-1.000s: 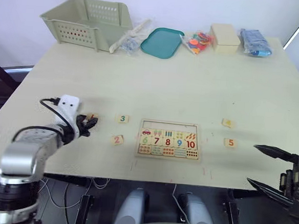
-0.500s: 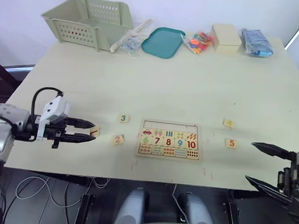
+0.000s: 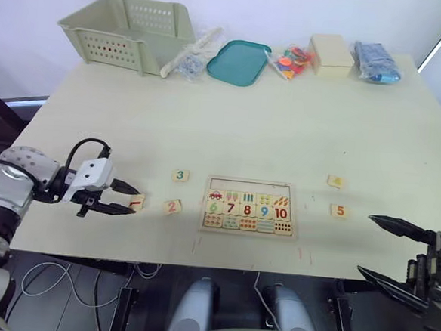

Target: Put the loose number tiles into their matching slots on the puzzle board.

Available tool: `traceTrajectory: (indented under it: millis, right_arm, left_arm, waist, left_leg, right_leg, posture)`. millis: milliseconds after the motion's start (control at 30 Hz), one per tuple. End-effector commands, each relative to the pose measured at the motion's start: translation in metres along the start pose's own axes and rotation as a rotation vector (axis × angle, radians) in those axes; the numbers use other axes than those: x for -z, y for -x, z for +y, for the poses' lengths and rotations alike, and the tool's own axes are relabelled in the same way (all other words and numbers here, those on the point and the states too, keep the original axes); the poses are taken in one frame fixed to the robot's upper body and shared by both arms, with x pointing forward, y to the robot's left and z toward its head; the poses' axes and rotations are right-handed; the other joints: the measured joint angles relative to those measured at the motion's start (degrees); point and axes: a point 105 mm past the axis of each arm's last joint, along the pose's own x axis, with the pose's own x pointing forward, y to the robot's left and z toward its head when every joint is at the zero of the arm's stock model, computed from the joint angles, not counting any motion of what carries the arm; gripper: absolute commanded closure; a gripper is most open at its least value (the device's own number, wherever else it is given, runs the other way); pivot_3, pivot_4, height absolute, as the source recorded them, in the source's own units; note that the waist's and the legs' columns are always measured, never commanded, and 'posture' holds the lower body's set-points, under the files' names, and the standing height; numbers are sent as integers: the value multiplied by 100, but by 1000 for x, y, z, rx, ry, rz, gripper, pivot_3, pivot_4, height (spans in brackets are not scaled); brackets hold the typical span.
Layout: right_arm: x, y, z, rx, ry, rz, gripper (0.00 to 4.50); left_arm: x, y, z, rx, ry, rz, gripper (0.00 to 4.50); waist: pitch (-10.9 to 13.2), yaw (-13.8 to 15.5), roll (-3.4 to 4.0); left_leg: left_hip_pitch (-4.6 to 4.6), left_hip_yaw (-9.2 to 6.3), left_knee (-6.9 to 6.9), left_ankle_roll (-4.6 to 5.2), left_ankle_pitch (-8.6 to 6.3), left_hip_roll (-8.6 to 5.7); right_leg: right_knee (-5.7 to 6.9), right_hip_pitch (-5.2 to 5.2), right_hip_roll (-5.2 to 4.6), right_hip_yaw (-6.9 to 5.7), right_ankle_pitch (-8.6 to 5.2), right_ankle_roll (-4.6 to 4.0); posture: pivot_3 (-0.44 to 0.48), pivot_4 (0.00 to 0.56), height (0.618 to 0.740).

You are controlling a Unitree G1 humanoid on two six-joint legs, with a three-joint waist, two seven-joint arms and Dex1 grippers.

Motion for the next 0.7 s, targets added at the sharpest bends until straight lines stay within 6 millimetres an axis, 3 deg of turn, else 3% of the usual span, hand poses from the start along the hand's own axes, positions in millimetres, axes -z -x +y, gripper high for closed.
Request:
traceTrajectory:
  millis: [33, 700]
  right_arm:
    - [-8, -2, 2, -5, 46, -14, 0]
    - [-5, -1, 3, -13, 39, -15, 0]
  left_arm:
    - [1, 7, -2, 24, -37, 19, 2664]
    - [7, 5, -4, 43, -80, 44, 2664]
  waist:
    - [0, 0, 0]
    - [0, -1, -1]
  left_leg:
    - [0, 0, 0, 0, 0, 0]
    - [0, -1, 1, 0, 0, 0]
  right_leg:
    - [0, 0, 0, 1, 0, 0]
    - [2, 0, 0, 0, 0, 0]
  posture:
    - [0, 150, 740]
    - [0, 150, 740]
